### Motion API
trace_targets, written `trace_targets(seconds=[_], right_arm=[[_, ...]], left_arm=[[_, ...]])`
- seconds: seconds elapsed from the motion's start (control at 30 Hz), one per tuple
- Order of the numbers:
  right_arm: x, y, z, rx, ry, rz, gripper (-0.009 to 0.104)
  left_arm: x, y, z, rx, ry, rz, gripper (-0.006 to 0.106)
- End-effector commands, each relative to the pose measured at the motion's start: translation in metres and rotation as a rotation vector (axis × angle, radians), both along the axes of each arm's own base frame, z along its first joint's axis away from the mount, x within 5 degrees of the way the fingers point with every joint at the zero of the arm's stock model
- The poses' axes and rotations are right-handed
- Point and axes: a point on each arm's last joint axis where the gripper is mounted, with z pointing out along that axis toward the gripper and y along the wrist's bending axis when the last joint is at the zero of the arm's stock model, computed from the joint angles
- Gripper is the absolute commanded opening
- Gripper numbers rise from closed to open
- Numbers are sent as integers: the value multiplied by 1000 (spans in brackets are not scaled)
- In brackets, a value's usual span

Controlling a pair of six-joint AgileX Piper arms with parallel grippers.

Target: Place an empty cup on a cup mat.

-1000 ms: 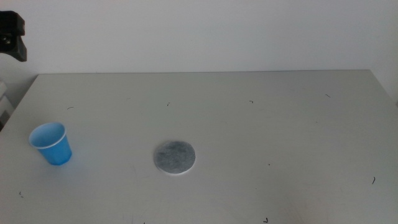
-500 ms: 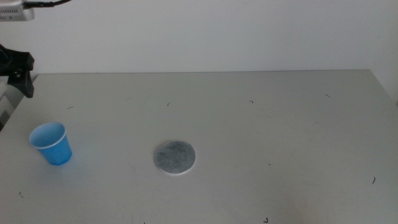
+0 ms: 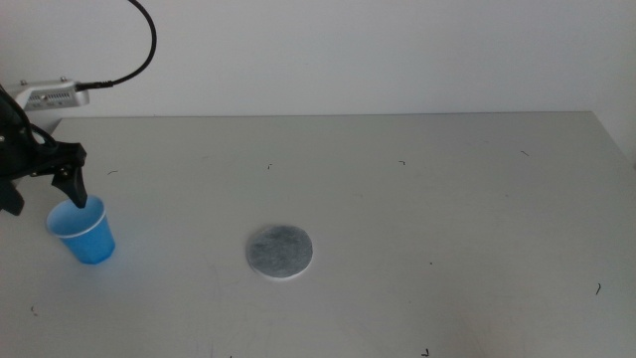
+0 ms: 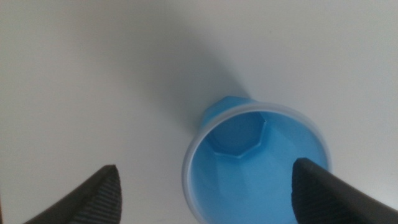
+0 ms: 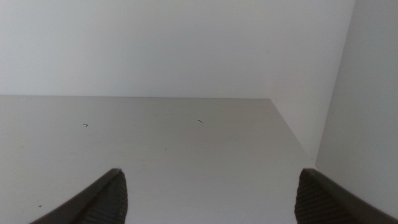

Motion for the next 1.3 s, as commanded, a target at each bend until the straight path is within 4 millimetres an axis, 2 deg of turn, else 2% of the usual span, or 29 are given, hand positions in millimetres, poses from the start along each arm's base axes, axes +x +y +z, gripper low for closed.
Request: trace_targets(seconds=[0.0, 0.17, 0.27, 0.33, 0.5, 0.63, 0.77, 0.9, 1.03, 1.27], right_arm=[[-2, 0, 12, -23, -107, 4, 94], [-2, 0, 12, -23, -107, 4, 94], [-2, 0, 12, -23, -107, 4, 94], [-2, 0, 12, -23, -107, 4, 94], [-2, 0, 12, -23, -107, 4, 94], [-2, 0, 12, -23, -107, 4, 94], [-2, 0, 12, -23, -107, 4, 94], [-2, 0, 12, -23, -107, 4, 94], [-2, 0, 12, -23, -107, 4, 94], [-2, 0, 12, -23, -107, 4, 94]], left_arm=[[4, -1, 13, -10, -62, 4, 105], [11, 1, -9, -16, -9, -20, 104], [13, 1, -16, -19, 8, -26, 93], [14, 1, -20, -20, 17, -37, 80], [14, 1, -20, -22, 19, -41, 30], [13, 0, -19, -30, 28, -21, 0], [10, -9, -3, -82, -18, -8, 0], [8, -33, 15, -99, -66, -21, 0], [8, -68, 21, -109, -71, -51, 0], [3, -147, 22, -133, -75, -171, 0]])
